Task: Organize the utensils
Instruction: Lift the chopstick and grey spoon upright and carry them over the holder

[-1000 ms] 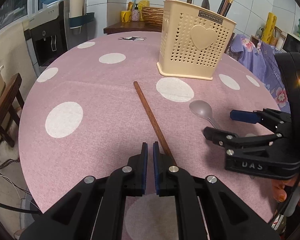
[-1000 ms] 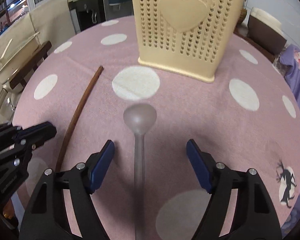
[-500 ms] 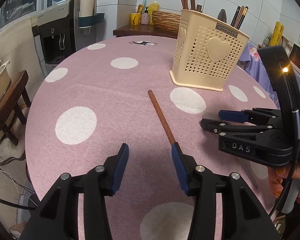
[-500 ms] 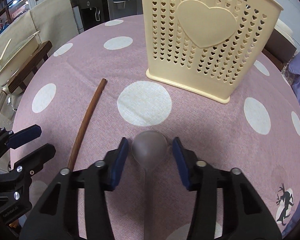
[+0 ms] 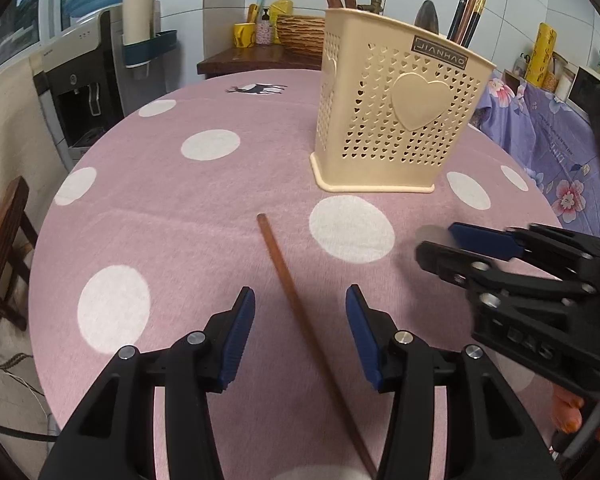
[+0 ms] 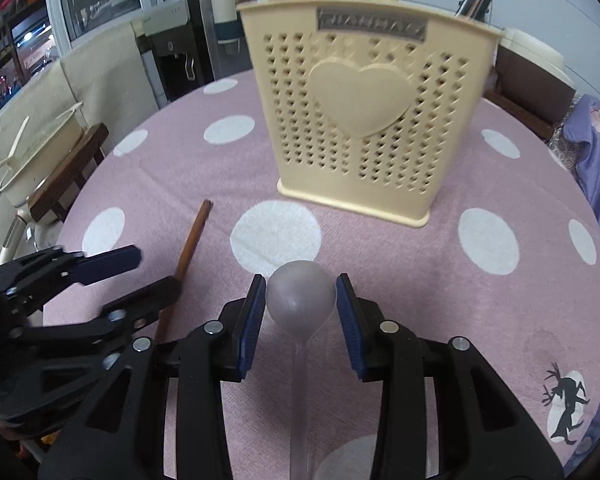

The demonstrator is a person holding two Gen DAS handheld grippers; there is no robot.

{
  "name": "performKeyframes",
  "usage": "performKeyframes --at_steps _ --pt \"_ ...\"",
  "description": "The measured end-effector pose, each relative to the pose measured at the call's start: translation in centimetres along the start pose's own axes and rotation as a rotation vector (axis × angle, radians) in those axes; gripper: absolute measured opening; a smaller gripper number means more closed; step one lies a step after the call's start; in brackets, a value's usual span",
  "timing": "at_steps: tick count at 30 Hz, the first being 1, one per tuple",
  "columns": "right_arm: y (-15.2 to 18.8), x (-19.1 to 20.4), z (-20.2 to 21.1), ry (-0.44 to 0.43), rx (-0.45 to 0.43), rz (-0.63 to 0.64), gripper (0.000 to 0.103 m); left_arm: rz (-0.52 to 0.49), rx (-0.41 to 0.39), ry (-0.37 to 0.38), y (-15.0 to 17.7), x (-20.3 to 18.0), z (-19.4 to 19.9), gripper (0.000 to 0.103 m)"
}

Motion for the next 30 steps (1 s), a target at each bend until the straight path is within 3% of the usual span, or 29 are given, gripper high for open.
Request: performKeyframes --at_steps 4,13,16,25,30 --pt "0.3 -0.4 1.5 0.011 -0.036 -0.01 0.037 0.021 0.036 -0.024 -1.4 0.4 -1.8 0.045" --pt "0.9 -0.7 2.9 0.004 -0.069 -0.025 0.037 0.029 0.056 -0.079 -2.3 0.3 -3.4 0.024" --pt "1.0 -0.7 3.0 0.007 -0.075 -0.026 0.037 0.029 0.046 -0.098 -2.5 0.3 -3.6 0.012" --pt "1.3 -1.1 4.2 0.004 -0.116 -0.044 0.037 0.047 0.039 -0.077 -3.1 0.1 -3.7 0.008" --pt "1.1 -1.4 5.7 -0.018 -0.163 -0.05 0.037 0.05 -0.024 -0.052 -3.6 -0.2 -1.5 0.008"
Point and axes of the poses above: each gripper's, at about its wrist camera, not at the fingertips, and z roughly against the way its jaws point, x to its left, y to its underside, the point moved 6 cm from there along -z, roughly the way its jaws point, and after that the axes turned 10 degrees about x, right-handed, at the moved point
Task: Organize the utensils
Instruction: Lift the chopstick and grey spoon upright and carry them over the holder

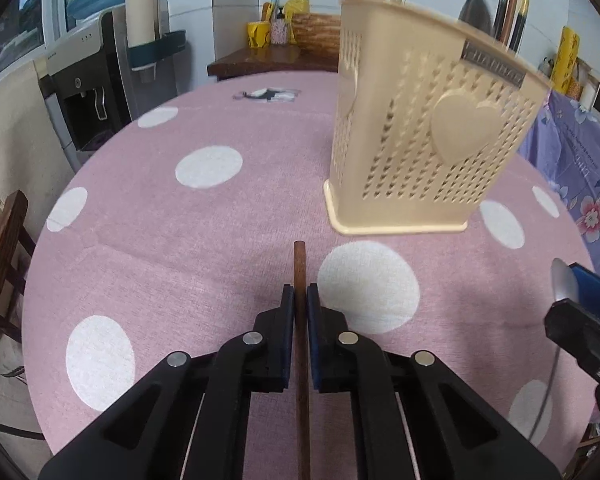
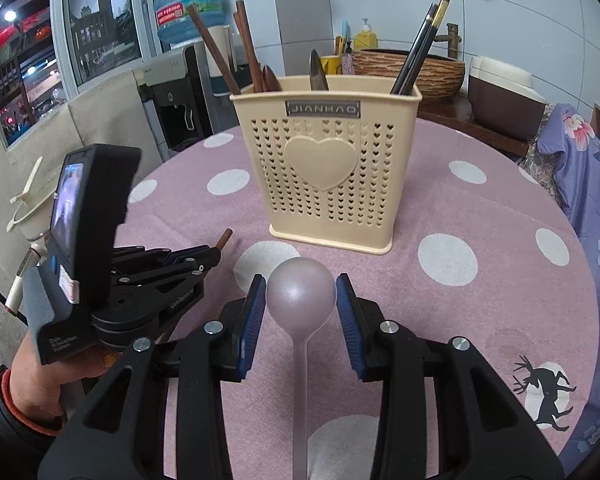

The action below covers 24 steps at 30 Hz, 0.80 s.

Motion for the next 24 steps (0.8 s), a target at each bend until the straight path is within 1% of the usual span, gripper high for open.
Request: performKeyframes --at_steps 2,9,13,18,21,24 --pt "-0.3 0.0 0.8 -0.012 -0.023 -0.005 0.037 0.002 -0.042 0.02 -0.3 -0.2 1.7 0.008" --pt "-1.3 -0.1 4.0 -0.041 -0.106 -0.013 0.037 0.01 -0.234 0.07 -2.2 -0.2 9.3 0.008" --pt "-1.8 -0.4 5.5 -0.061 -0.145 -0.029 0.037 0.014 -0.311 0.085 -2.7 -0.1 12.3 0.008" --pt "-2.1 -0.8 6.7 -0.121 -0.181 -0.064 0.037 0.012 -0.351 0.092 -3.0 0.1 13.8 0.008" --pt "-2.2 -0.8 7.1 -0.11 -0.198 -0.057 0.037 0.009 -0.36 0.102 -2.9 0.0 14.2 0.008" --pt "-2.3 -0.8 7.2 -0.117 -0.197 -0.06 0.037 0.004 -0.363 0.11 -3.0 -0.2 14.2 0.008"
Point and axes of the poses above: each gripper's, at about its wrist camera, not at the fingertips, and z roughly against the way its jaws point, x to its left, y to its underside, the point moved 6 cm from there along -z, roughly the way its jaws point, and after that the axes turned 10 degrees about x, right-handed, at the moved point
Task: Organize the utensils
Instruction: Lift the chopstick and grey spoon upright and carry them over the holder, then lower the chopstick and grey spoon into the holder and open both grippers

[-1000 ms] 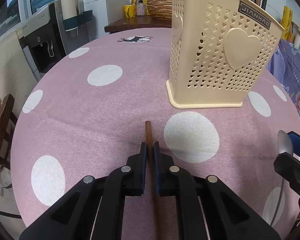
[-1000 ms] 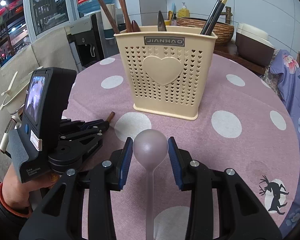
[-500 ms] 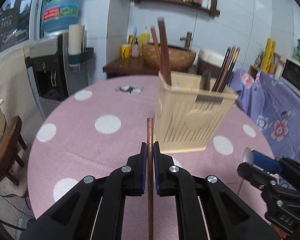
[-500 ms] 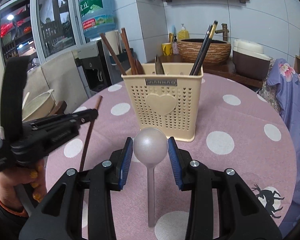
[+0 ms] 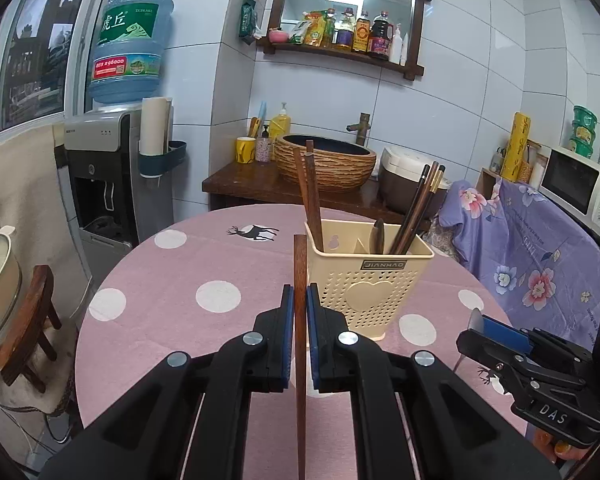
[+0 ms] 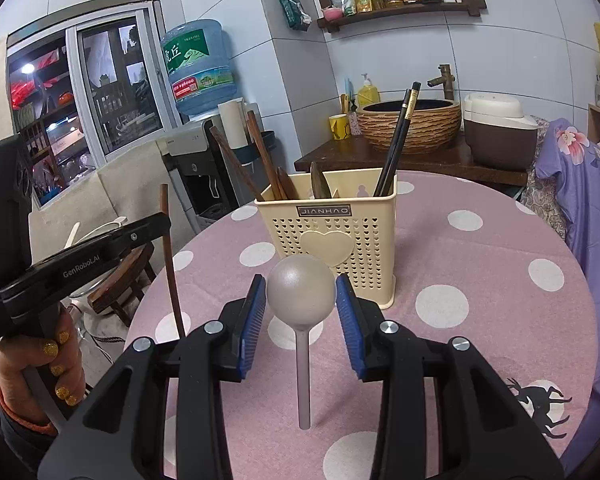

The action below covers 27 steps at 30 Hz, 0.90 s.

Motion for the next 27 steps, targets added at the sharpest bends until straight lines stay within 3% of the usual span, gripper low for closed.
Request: performKeyframes --at_steps 19,27 --pt "-0.6 -0.3 0.3 0.021 -0.012 0.01 0.037 -0.013 -0.034 0.041 -1.0 -0.3 1.6 0.007" --pt "-4.0 -0.1 2.0 0.022 -0.085 0.019 0.037 -0.029 -0.1 0.085 -4.4 -1.2 4.0 0.007"
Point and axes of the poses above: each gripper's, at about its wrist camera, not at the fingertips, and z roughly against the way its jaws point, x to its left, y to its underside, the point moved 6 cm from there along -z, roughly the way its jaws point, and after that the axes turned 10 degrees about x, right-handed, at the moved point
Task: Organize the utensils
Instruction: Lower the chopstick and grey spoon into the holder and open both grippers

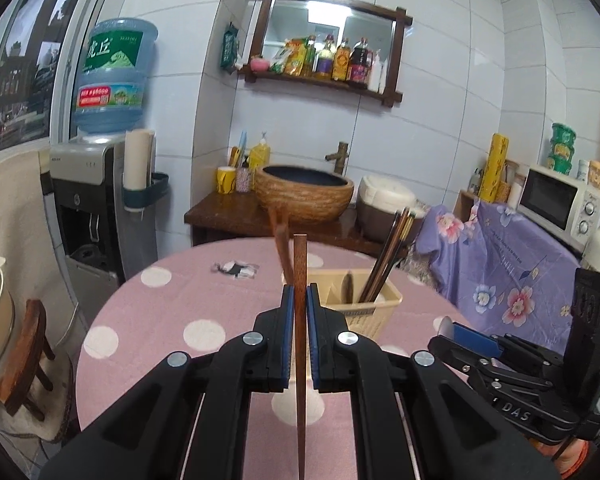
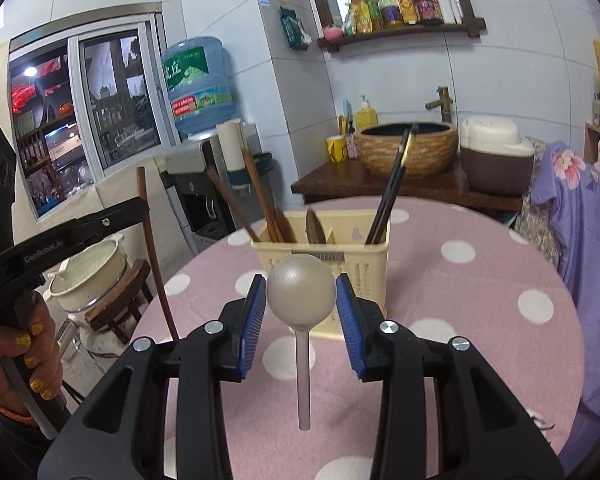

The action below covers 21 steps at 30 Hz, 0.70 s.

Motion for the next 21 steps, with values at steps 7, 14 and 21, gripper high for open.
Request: performKeyframes --at_steps 7,14,21 --pt "-9.0 -0.2 2.3 0.045 -0.17 0.012 0.037 -0.019 -0.176 0.024 -8.7 -2.0 3.3 0.007" --pt "-15.1 -1.4 0.2 0.131 -0.237 0.005 0.037 -0.005 -0.291 -0.008 -14.4 -3.2 1.0 0.008" --pt "-13.3 -3.3 -4.4 0.175 -0.213 -0.004 0.037 -0.028 -0.274 -0.081 -11.9 -3.7 -5.2 0.008"
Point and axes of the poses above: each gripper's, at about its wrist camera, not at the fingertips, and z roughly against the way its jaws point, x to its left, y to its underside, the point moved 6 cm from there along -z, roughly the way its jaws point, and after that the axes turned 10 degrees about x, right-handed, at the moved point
